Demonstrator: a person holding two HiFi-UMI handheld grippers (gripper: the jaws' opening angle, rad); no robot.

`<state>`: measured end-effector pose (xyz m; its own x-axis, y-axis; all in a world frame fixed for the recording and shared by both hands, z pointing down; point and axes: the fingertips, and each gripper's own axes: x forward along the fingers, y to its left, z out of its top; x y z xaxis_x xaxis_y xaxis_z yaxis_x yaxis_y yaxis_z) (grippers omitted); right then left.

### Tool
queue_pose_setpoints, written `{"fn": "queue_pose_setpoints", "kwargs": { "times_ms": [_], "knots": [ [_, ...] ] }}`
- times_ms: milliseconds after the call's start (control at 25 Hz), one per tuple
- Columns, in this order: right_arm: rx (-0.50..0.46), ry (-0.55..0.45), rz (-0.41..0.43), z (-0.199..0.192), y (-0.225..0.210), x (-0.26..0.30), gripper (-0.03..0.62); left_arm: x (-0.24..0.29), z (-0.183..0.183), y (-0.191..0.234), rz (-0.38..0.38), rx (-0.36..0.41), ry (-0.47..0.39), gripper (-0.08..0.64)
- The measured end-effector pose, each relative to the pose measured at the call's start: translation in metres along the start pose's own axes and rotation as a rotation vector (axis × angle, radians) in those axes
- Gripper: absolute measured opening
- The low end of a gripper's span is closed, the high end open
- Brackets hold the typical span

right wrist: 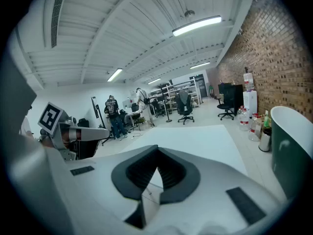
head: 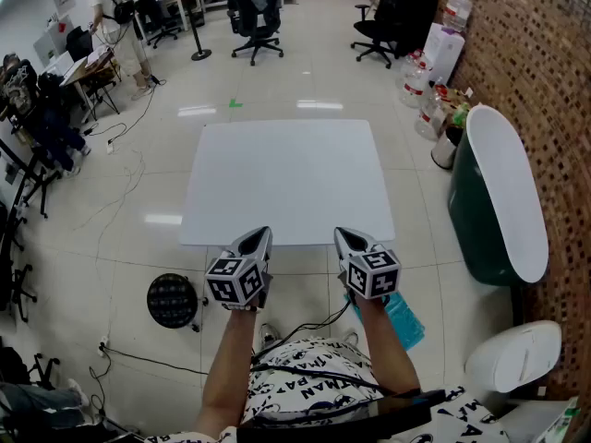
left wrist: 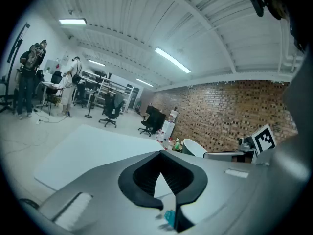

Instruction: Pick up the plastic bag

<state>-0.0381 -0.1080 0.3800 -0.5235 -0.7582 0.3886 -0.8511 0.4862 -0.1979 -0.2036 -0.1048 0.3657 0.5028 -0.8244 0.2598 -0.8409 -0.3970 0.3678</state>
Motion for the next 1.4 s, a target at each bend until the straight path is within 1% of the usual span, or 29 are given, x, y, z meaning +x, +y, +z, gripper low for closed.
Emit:
{"fn": "queue_pose_setpoints", "kwargs": {
  "times_ms": [480, 680, 800, 960, 1080, 1160, 1240, 1320, 1360, 1400],
  "knots": [
    [0.019, -0.012, 0.0, -0.007, -0.006, -0.008, 0.011, 0.006, -0.009, -0.009, -0.018, 0.005, 0.019, -0.012],
    [0.043, -0.001, 0.01, -0.019, -0.012, -0.012, 0.011, 0.017, -0.019, -0.02, -0.053, 0.014, 0.048, -0.012],
    [0.072, 0.009, -0.016, -0.036, -0.021, -0.02, 0.012, 0.025, -0.035, -0.032, -0.09, 0.02, 0.09, -0.012],
    [0.129, 0.006, -0.073, -0.058, -0.038, -0.037, 0.014, 0.037, -0.064, -0.054, -0.146, 0.032, 0.175, -0.014],
    [0.191, 0.019, -0.124, -0.089, -0.056, -0.059, 0.029, 0.047, -0.099, -0.083, -0.205, 0.04, 0.263, -0.014],
    [0.226, 0.03, -0.159, -0.113, -0.08, -0.071, 0.029, 0.063, -0.123, -0.105, -0.251, 0.044, 0.302, -0.014],
    [0.255, 0.042, -0.195, -0.139, -0.111, -0.08, 0.031, 0.083, -0.149, -0.127, -0.301, 0.039, 0.322, -0.014],
    [0.293, 0.073, -0.232, -0.172, -0.132, -0.092, 0.039, 0.093, -0.184, -0.144, -0.341, 0.03, 0.374, -0.014],
    [0.311, 0.099, -0.248, -0.191, -0.139, -0.098, 0.134, 0.094, -0.202, -0.151, -0.357, 0.025, 0.405, -0.014],
    [0.324, 0.128, -0.262, -0.21, -0.146, -0.103, 0.155, 0.095, -0.22, -0.155, -0.371, 0.018, 0.431, -0.014]
  ]
}}
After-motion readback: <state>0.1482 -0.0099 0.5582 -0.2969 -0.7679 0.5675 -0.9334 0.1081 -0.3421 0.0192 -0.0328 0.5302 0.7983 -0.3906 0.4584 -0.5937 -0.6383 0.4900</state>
